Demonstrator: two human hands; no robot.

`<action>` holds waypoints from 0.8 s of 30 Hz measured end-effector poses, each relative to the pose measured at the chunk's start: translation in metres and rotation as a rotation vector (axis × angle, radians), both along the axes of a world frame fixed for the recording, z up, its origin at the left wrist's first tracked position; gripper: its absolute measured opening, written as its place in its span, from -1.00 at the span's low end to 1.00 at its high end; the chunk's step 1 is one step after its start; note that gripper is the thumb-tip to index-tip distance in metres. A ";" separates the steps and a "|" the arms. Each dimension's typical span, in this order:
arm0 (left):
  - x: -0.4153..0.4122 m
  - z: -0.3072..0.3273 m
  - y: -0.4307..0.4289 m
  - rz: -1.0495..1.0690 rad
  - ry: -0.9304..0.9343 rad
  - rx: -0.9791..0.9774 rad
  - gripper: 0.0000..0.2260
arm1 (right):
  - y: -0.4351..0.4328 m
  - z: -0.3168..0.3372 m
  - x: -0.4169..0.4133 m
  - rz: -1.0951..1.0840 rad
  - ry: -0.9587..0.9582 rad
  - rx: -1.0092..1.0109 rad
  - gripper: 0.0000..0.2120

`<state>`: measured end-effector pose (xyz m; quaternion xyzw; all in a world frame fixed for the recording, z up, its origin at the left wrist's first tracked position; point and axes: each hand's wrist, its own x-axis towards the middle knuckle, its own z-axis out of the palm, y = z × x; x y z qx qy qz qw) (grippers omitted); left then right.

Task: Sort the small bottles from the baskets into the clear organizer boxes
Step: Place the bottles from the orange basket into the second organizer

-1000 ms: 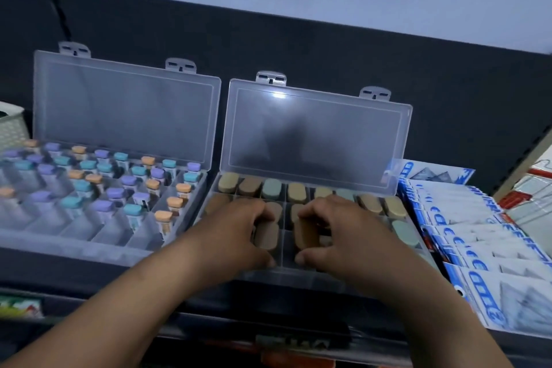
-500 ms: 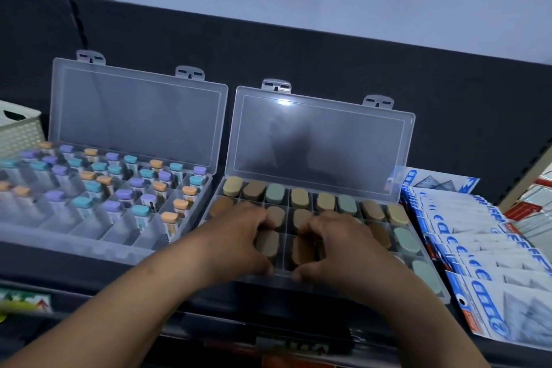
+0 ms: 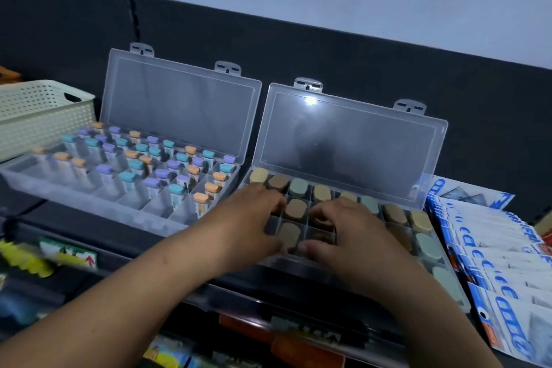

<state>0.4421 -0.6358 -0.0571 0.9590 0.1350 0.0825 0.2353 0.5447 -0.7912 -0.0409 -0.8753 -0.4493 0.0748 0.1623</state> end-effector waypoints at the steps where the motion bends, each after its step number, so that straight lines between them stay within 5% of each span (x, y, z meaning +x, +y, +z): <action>1: -0.006 0.001 0.003 0.016 -0.041 0.048 -0.52 | 0.004 0.002 -0.004 0.013 -0.010 0.021 -0.55; 9: -0.078 0.017 0.056 0.159 -0.166 0.509 -0.37 | 0.063 0.005 -0.058 0.123 -0.237 0.015 -0.31; 24: -0.335 0.046 0.240 0.419 -0.031 0.590 -0.34 | 0.281 0.030 -0.269 0.339 -0.285 0.048 -0.33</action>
